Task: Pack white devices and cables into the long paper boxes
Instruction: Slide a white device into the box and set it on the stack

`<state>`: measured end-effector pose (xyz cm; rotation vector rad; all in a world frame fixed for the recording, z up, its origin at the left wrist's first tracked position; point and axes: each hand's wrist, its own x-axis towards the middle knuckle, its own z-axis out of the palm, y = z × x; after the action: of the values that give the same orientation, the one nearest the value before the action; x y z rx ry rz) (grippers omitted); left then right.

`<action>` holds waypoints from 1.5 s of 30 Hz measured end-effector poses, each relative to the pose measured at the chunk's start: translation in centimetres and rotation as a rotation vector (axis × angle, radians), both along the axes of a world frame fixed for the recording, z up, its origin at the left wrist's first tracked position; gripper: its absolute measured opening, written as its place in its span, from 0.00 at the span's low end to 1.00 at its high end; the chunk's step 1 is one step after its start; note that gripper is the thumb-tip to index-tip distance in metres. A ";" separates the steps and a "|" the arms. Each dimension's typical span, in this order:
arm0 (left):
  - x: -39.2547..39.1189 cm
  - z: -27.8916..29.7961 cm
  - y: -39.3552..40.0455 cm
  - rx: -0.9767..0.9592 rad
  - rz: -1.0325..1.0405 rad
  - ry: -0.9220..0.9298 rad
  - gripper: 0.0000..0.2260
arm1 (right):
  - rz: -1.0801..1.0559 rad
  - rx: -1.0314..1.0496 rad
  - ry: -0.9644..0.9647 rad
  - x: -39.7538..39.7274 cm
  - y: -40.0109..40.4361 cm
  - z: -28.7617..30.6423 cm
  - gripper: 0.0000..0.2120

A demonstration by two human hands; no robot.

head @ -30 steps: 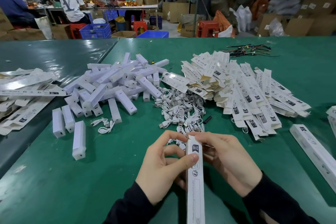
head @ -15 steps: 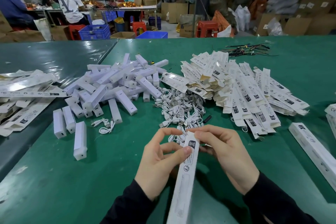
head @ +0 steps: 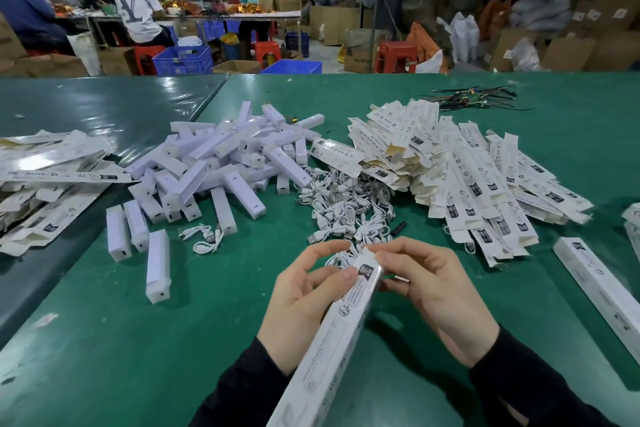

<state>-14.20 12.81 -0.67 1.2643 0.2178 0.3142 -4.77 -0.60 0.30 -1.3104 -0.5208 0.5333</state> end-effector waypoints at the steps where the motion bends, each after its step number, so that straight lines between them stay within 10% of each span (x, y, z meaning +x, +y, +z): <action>1: 0.0 0.1 0.1 -0.010 -0.006 0.001 0.21 | -0.001 -0.003 -0.030 0.0 0.0 0.0 0.11; 8: -0.1 -0.3 0.1 0.110 0.010 -0.023 0.16 | -0.024 0.008 -0.258 -0.3 -0.2 0.1 0.07; 14: -0.1 -0.5 -0.4 0.217 0.005 -0.009 0.11 | -0.039 -0.064 -0.023 0.0 0.0 -0.3 0.08; 21: -0.5 -0.1 -2.0 -0.375 -0.320 0.377 0.26 | -0.081 -0.004 0.107 -0.2 0.4 -1.0 0.10; 45: -0.7 0.1 -0.7 -0.369 -0.437 0.178 0.23 | 0.053 0.062 -0.169 -0.2 -0.2 -0.3 0.08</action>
<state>-14.94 12.07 -0.58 0.9412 0.1377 -0.2093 -5.00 -0.78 0.03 -1.2916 -0.7080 0.4494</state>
